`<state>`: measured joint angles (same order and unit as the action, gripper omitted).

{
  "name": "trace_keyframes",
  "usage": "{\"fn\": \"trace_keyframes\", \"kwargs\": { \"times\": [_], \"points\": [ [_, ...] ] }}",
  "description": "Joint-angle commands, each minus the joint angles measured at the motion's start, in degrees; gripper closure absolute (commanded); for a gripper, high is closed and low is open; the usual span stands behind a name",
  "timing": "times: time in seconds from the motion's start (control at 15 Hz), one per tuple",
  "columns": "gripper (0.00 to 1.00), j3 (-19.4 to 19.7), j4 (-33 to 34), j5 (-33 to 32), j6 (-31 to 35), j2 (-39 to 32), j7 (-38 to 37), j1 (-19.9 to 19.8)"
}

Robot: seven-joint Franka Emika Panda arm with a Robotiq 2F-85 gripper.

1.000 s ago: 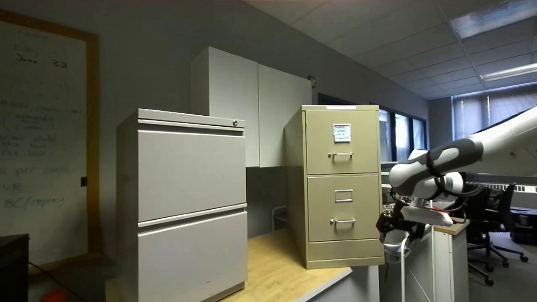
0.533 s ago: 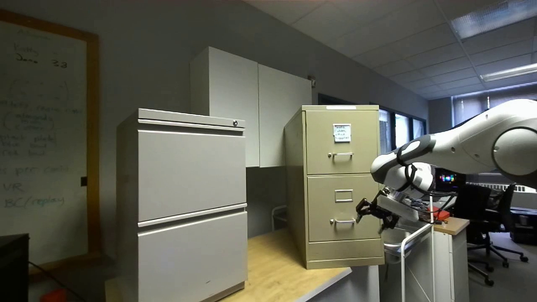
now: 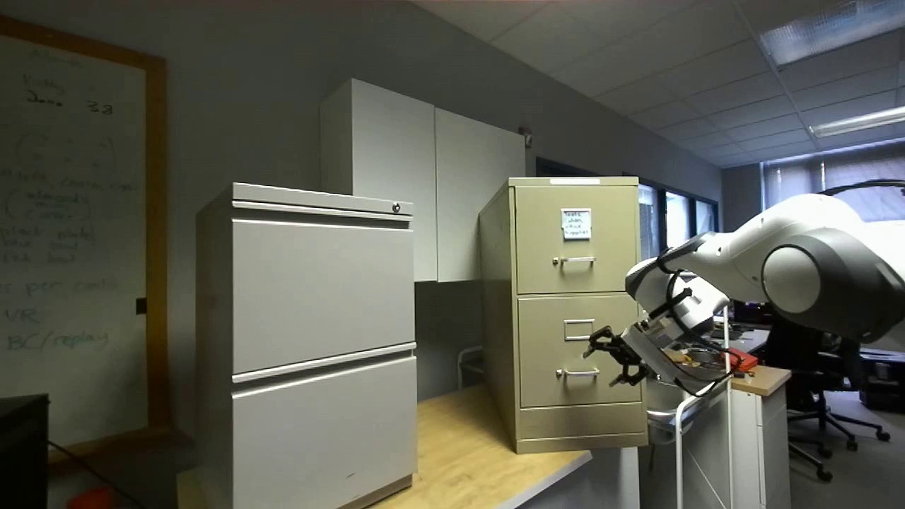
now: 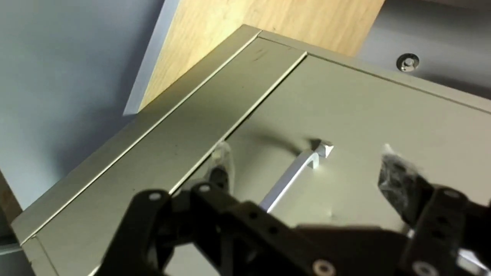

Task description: Open the bottom drawer of the right cabinet

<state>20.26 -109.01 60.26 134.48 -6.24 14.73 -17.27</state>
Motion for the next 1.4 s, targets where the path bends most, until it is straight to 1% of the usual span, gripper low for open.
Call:
{"fn": "trace_keyframes", "kwargs": {
  "times": [0.0, 0.2, 0.33, 0.53, 0.67, 0.73, 0.8, 0.87, 0.93, 1.0, 1.13, 1.33],
  "points": [
    [0.00, -1.8, 3.4, 10.8, -1.6, -4.7, 2.9, -2.5],
    [0.00, -2.4, 3.5, 18.3, -1.0, -6.5, 3.0, -3.2],
    [0.00, -2.4, 3.2, 21.7, -0.3, -7.0, 2.3, -3.2],
    [0.00, -2.2, 2.6, 24.5, 1.1, -6.8, 1.3, -2.8],
    [0.00, -2.1, 3.0, 25.0, 1.5, -7.0, 0.4, -2.6],
    [0.25, -2.1, 3.3, 24.8, 1.6, -7.1, -0.1, -2.5],
    [0.27, -2.1, 3.8, 24.1, 1.7, -7.5, -0.8, -2.4],
    [0.34, -2.1, 4.1, 23.9, 1.6, -7.7, -1.1, -2.3],
    [0.41, -2.1, 4.4, 23.8, 1.5, -8.0, -1.4, -2.3],
    [0.51, -2.1, 4.7, 23.5, 1.5, -8.3, -1.8, -2.3],
    [0.65, -2.1, 5.2, 23.0, 1.9, -8.7, -2.1, -2.3],
    [0.90, -1.8, 4.7, 22.0, 4.9, -8.5, -2.4, -2.2]
  ]
}}
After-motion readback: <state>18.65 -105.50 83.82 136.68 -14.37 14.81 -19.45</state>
